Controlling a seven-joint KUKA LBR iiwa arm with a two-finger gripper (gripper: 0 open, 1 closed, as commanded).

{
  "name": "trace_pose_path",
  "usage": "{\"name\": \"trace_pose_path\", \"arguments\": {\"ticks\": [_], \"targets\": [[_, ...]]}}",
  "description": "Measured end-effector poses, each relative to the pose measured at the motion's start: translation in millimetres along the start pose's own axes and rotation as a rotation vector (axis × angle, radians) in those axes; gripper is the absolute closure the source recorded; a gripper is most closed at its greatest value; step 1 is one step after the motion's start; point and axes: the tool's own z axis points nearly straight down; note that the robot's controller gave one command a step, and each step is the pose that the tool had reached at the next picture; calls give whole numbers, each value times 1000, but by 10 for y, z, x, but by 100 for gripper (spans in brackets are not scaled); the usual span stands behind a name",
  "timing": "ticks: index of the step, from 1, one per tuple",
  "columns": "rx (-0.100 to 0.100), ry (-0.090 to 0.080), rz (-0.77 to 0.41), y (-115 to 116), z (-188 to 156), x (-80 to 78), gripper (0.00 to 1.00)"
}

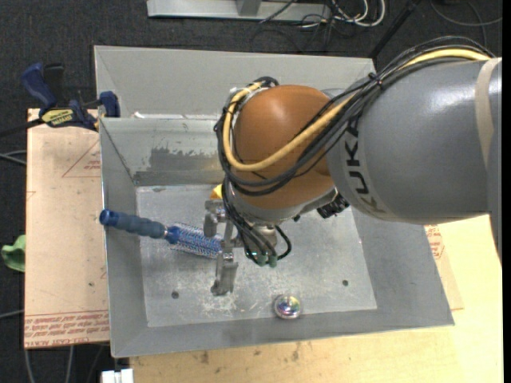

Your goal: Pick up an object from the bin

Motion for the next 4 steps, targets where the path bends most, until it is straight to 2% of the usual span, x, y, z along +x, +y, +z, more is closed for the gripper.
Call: {"name": "trace_pose_path", "arguments": {"ticks": [1,2,3,4], "targets": [[0,-4,-149,250,613,5,0],[0,-29,-385,-249,1325,-768,0],[1,-18,-380,-254,1503,-1183,0],[-1,-10,-381,-246,1508,-1155,100]]}}
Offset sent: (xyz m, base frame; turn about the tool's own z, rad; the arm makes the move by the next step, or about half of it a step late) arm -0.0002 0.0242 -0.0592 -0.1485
